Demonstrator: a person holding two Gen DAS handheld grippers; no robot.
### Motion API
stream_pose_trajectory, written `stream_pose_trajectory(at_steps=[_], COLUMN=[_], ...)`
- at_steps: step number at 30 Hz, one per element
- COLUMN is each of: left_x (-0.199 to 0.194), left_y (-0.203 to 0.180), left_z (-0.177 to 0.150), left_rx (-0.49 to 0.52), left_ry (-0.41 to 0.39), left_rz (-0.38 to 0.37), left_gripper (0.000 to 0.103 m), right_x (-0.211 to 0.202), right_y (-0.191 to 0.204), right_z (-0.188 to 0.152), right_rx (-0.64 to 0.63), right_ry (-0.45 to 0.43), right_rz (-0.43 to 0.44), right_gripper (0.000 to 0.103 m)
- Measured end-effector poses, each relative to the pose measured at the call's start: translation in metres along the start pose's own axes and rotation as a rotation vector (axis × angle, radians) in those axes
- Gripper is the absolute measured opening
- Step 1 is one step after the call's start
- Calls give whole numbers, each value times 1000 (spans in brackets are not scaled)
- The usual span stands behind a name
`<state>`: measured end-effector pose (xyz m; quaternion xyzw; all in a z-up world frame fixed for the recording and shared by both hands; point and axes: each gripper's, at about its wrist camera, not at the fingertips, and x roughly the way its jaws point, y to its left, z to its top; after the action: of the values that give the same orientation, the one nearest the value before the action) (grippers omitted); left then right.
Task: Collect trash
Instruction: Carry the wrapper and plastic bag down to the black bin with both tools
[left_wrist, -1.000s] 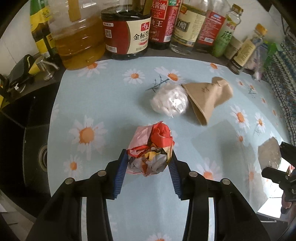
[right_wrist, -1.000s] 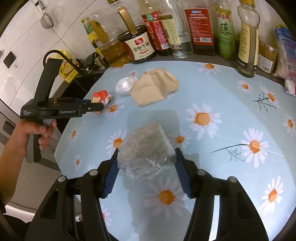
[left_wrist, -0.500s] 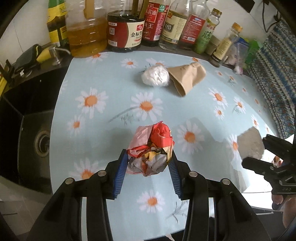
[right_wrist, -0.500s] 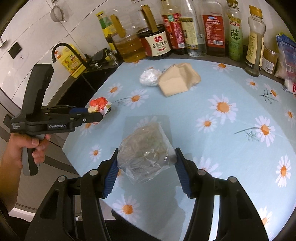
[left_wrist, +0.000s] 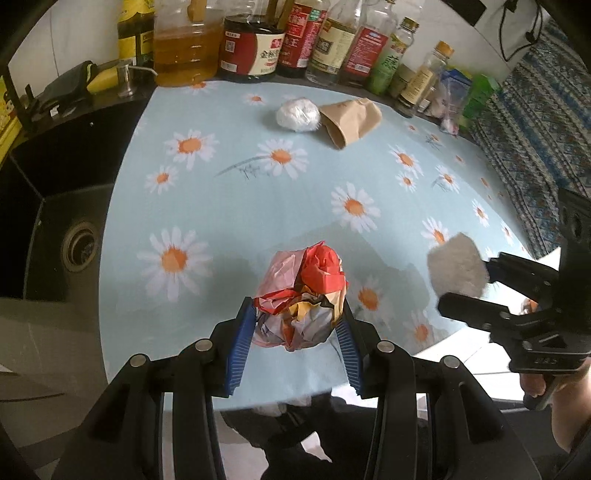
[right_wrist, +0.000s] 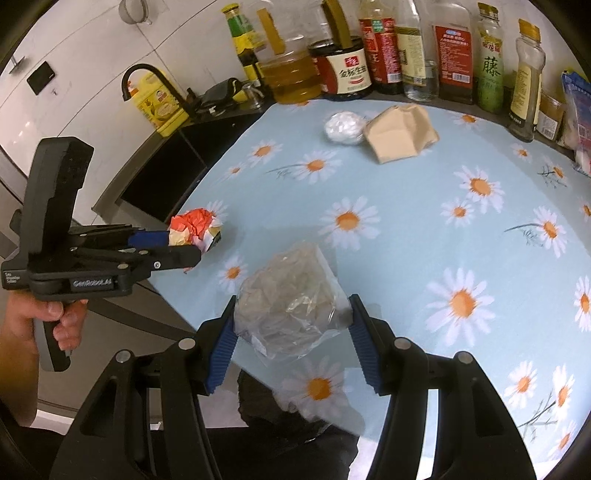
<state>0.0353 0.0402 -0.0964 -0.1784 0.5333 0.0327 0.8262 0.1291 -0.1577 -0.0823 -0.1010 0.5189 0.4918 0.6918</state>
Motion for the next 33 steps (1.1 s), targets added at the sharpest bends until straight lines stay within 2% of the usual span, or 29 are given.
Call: stream_pose_trajectory(at_steps=[17, 33], left_x=[-13, 13], left_y=[-1, 16], left_z=[-67, -127], left_rx=[21, -42], left_ry=[61, 187], left_rz=[-92, -122], left_gripper=[42, 42], right_x=[17, 56], right_y=[52, 66], right_z=[-48, -88], right_rx=[-18, 4], right_ry=[72, 197], right_rz=[7, 13], right_gripper=[58, 58])
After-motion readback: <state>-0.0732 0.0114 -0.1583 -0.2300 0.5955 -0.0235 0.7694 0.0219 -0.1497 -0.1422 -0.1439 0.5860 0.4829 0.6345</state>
